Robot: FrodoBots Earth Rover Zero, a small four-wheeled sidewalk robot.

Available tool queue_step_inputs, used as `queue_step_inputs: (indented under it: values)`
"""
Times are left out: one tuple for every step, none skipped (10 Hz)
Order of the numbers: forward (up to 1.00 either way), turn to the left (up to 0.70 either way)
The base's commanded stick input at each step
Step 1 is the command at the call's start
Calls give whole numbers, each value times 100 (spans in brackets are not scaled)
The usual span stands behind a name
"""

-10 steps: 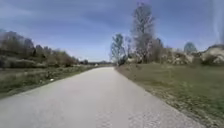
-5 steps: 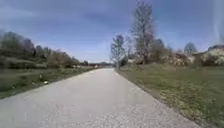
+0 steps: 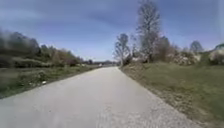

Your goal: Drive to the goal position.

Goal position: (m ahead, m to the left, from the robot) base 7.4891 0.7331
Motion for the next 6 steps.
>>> queue_step_inputs:
  values:
    - [85,0]
    - [85,0]
    - [85,0]
    - [85,0]
    - [85,0]
    - [85,0]
